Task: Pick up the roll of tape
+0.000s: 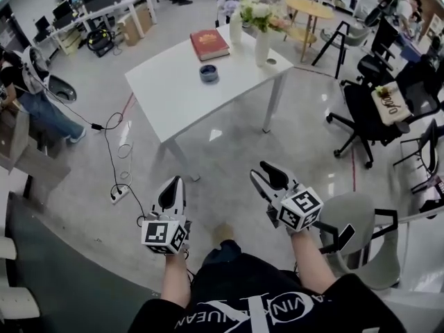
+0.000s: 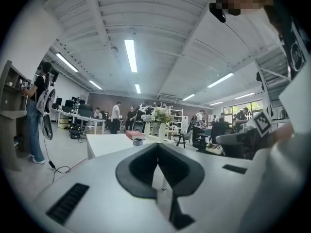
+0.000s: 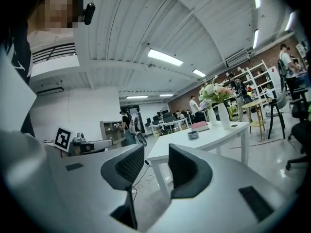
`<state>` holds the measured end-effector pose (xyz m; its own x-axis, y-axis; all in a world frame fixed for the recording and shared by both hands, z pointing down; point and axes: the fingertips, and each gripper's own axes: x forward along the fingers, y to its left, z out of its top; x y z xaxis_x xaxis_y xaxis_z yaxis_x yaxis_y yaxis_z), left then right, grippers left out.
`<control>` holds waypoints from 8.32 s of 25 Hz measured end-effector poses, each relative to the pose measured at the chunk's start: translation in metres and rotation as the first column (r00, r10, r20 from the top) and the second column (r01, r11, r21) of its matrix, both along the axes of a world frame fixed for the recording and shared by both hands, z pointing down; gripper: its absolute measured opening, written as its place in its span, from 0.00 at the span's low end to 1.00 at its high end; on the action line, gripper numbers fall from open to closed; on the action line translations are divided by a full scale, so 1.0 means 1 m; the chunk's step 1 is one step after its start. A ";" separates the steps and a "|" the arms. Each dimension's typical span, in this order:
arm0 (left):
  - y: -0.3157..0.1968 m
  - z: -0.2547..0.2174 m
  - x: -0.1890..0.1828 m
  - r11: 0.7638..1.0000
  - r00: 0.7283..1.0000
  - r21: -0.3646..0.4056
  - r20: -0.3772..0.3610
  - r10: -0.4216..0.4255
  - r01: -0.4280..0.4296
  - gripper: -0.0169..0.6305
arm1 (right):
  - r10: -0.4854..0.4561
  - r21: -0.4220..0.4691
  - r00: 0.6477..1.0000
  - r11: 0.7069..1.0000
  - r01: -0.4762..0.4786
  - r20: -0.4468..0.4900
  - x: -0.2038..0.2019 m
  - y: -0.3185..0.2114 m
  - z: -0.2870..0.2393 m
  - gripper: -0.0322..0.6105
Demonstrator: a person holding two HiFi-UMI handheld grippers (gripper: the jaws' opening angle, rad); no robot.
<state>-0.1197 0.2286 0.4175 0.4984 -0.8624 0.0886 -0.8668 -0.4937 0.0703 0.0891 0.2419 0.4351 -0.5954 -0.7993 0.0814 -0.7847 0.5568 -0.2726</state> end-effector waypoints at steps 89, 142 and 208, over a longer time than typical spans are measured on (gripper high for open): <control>-0.519 0.080 0.037 0.987 0.999 -0.158 -0.026 0.032 -0.036 0.03 | -0.025 -0.343 1.000 0.939 0.028 0.014 -0.019 -0.555 0.112 0.29; -0.509 0.060 -0.006 0.991 0.996 -0.129 -0.083 -0.045 0.034 0.03 | 0.007 -0.359 0.985 0.931 -0.070 -0.172 -0.035 -0.574 0.090 0.16; -0.534 -0.058 -0.074 0.978 0.980 0.098 -0.102 -0.173 0.183 0.03 | -0.001 -0.070 1.000 0.998 0.001 -0.002 -0.054 -0.583 -0.053 0.16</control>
